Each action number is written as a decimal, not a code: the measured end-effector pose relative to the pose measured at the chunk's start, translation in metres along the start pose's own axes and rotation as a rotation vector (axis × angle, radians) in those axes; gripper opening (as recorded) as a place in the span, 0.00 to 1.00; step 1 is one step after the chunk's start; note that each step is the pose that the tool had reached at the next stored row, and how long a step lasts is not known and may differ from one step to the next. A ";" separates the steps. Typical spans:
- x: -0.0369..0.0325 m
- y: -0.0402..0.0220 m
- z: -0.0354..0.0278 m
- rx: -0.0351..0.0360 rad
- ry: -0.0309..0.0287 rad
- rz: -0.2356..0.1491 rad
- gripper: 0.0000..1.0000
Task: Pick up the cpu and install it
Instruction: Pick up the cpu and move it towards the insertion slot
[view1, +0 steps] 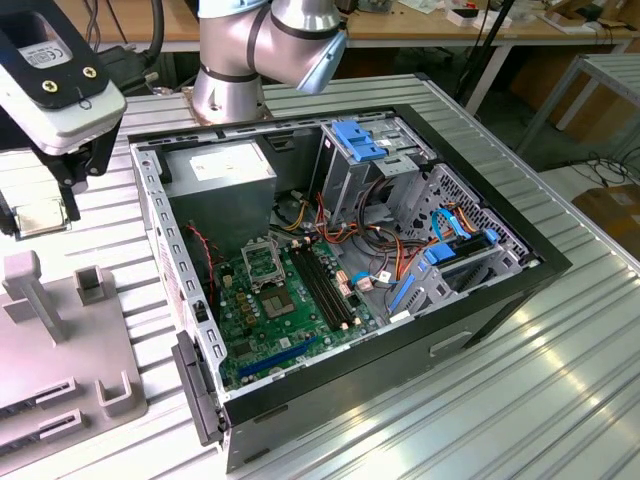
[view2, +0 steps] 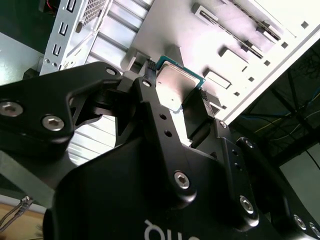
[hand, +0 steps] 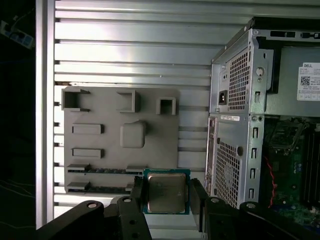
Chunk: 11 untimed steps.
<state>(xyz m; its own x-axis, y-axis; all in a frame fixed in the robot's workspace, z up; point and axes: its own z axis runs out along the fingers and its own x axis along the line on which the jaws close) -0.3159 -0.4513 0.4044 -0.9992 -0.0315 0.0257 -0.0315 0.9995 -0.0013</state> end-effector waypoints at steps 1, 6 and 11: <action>0.0000 0.0000 0.0000 0.0000 0.0000 0.000 0.47; -0.0003 0.0000 0.0000 0.0000 0.0000 0.000 0.47; -0.0046 -0.0001 -0.0002 0.0000 0.0000 0.000 0.47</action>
<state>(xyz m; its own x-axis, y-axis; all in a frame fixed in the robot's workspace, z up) -0.3113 -0.4513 0.4045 -0.9992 -0.0316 0.0257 -0.0316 0.9995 -0.0014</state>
